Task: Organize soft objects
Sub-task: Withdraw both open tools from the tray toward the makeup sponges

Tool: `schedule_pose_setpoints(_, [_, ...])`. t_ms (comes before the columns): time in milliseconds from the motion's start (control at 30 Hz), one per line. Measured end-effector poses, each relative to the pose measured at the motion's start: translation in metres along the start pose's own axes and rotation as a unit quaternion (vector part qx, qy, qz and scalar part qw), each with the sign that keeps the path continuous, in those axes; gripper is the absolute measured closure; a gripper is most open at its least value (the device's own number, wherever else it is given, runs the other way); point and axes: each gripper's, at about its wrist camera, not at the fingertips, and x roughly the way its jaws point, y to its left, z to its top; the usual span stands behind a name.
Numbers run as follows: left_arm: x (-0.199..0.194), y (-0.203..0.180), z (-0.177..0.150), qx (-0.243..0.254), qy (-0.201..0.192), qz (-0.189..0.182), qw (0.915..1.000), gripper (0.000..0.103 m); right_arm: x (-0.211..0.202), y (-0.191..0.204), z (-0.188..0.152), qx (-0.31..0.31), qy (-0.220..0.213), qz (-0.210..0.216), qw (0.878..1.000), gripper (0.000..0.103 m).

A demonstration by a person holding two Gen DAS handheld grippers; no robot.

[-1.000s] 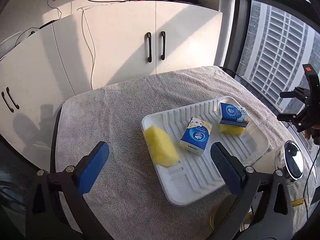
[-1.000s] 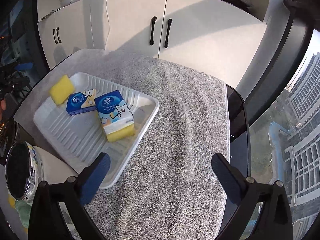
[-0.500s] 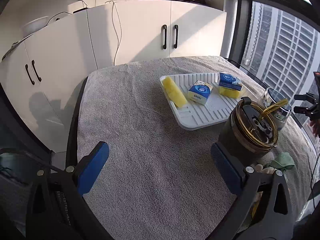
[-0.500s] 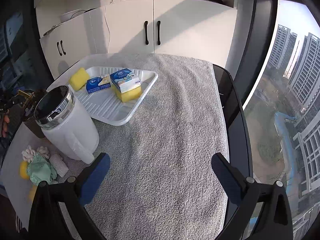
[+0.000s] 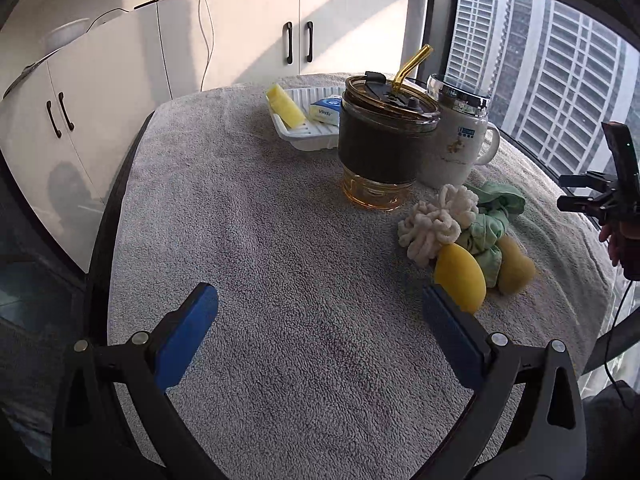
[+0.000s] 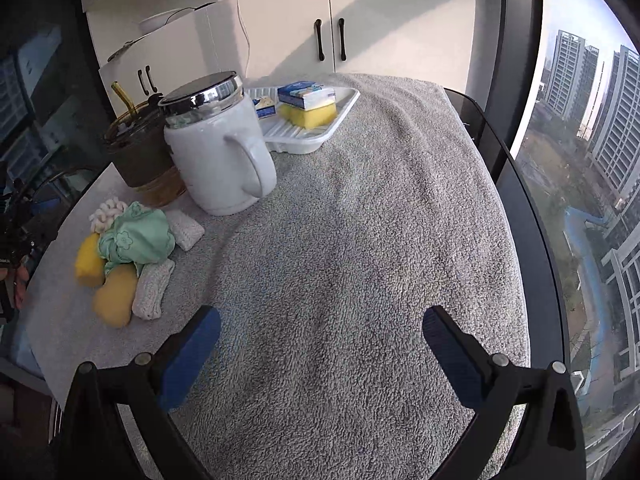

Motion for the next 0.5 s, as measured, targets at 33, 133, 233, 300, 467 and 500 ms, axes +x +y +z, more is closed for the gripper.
schedule_pose_setpoints(33, [-0.002, -0.005, -0.004, -0.003, 0.000, -0.005, 1.0000, 0.000, -0.001, 0.005, -0.003, 0.002, 0.000, 0.003, 1.000, 0.000])
schedule_pose_setpoints(133, [-0.006, -0.022, -0.012, -0.004, -0.001, -0.017, 0.9998, 0.000, -0.005, 0.026, -0.012, -0.005, -0.002, 0.010, 1.000, 0.000])
schedule_pose_setpoints(233, [-0.006, -0.044, -0.016, 0.010, 0.002, -0.024, 0.9997, 0.000, -0.008, 0.052, -0.019, -0.024, -0.007, 0.015, 1.000, 0.000])
schedule_pose_setpoints(300, [-0.005, -0.055, -0.017, 0.013, -0.002, -0.033, 0.9994, 0.000, -0.010, 0.069, -0.024, -0.030, -0.011, 0.024, 0.999, 0.000])
schedule_pose_setpoints(467, [0.001, -0.077, -0.012, 0.014, -0.007, -0.038, 0.9991, 0.000, -0.013, 0.106, -0.029, -0.058, -0.029, 0.013, 0.998, 0.000])
schedule_pose_setpoints(500, [0.003, -0.080, -0.011, 0.011, -0.007, -0.037, 0.9992, 0.000, -0.013, 0.111, -0.030, -0.062, -0.031, 0.012, 0.998, 0.000])
